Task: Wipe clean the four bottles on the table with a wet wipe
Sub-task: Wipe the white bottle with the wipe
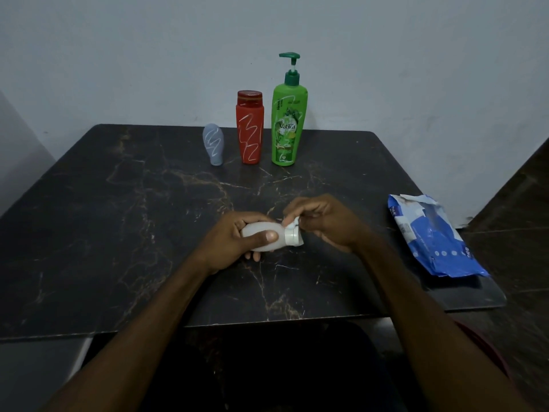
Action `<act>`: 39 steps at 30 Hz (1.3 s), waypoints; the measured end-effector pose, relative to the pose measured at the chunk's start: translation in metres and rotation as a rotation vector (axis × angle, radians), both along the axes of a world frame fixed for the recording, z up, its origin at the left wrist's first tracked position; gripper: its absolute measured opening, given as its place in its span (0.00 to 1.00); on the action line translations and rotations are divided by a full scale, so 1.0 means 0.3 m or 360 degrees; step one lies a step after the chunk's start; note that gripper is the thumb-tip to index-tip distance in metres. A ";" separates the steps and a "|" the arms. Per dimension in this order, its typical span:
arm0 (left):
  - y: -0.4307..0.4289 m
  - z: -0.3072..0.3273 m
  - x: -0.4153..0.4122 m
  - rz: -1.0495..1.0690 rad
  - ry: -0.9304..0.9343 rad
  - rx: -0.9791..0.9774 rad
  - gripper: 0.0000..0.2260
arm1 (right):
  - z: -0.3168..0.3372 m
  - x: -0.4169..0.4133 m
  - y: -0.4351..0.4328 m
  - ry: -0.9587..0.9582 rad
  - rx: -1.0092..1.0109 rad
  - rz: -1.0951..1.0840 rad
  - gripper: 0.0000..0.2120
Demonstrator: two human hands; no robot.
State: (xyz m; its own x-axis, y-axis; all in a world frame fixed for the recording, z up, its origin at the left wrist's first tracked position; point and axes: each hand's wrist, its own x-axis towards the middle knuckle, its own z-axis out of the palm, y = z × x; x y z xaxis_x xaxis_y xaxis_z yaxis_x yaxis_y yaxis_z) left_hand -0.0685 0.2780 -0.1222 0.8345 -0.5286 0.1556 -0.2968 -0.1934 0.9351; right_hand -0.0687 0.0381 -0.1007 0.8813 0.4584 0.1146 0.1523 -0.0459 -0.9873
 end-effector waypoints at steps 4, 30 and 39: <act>0.000 -0.001 -0.001 0.0012 -0.0040 -0.0046 0.08 | -0.025 -0.005 0.000 0.0079 0.0112 -0.0078 0.20; -0.014 -0.006 -0.004 0.0227 -0.0163 -0.0009 0.08 | -0.027 -0.172 0.019 0.0222 0.0271 -0.1048 0.09; -0.009 -0.001 0.000 0.0202 -0.0082 -0.0080 0.09 | -0.021 -0.139 0.027 -0.0555 -0.0405 -0.0843 0.11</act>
State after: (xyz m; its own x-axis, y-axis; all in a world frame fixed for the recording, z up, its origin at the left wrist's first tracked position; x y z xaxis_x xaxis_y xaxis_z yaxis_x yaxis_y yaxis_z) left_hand -0.0686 0.2752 -0.1225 0.8844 -0.4097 0.2235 -0.3207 -0.1855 0.9288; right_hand -0.1103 0.0462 -0.1070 0.9252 0.0255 0.3787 0.3527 -0.4261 -0.8331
